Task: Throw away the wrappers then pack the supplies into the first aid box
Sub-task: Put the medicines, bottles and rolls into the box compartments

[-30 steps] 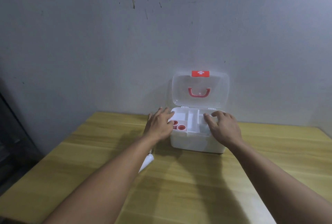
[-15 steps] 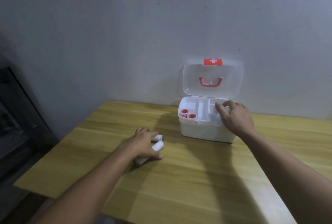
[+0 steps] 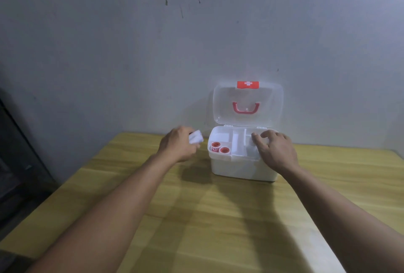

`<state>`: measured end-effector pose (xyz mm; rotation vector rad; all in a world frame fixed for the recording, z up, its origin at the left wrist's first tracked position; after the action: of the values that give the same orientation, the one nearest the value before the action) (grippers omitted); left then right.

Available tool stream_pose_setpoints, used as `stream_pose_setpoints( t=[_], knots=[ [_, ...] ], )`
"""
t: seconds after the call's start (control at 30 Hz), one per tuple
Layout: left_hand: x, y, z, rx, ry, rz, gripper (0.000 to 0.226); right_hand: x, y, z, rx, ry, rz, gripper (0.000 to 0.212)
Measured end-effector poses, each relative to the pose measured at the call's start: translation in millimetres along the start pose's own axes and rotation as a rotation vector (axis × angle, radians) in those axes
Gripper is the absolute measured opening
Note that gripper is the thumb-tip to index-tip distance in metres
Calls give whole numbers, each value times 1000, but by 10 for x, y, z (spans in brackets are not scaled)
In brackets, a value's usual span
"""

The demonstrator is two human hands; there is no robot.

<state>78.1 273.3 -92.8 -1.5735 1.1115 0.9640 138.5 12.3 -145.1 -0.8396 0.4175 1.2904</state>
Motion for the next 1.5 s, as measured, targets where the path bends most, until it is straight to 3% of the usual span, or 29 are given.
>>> stream_pose_setpoints(
  t=[0.23, 0.4, 0.47, 0.53, 0.73, 1.07, 1.17, 1.23, 1.33, 1.5],
  knots=[
    [173, -482, -557, 94, -33, 179, 23, -1, 37, 22, -13, -12, -15, 60],
    [342, -602, -681, 119, -53, 207, 66, -5, 12, 11, -28, 3, -26, 60],
    [329, -625, -686, 115, -20, 189, 72, -5, 7, 3, -28, -2, -27, 59],
    [297, -638, -682, 93, 41, 170, 69, -7, 7, -3, -29, -4, -26, 59],
    [231, -634, -811, -21, 302, 51, 25, -3, 2, -6, -19, 4, -31, 60],
    [357, -496, -1008, -292, 463, -77, 39, -18, 19, 15, -24, 21, -34, 60],
    [314, -457, -952, -207, 367, -192, 24, -20, 21, 2, -20, 12, -31, 60],
    [367, -421, -922, -93, 308, -182, 21, -15, 19, -4, -24, 12, -31, 60],
    [474, -431, -900, 76, 268, -157, 28, 3, 19, -10, -29, 10, -26, 60],
    [232, -714, -996, 216, 158, -248, 52, 20, 4, -37, -54, 13, -12, 63]
  ],
)
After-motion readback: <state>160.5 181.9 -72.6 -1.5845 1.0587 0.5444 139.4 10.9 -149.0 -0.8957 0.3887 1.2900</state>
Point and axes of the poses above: each hand's wrist, its own y-axis away from the middle knuckle, its own x-axis out of the palm, z = x × y, the point moved 3 cm from there along -y, towards the middle knuckle, and after that the axes turned 8 degrees about -y, right-handed, at the moved point
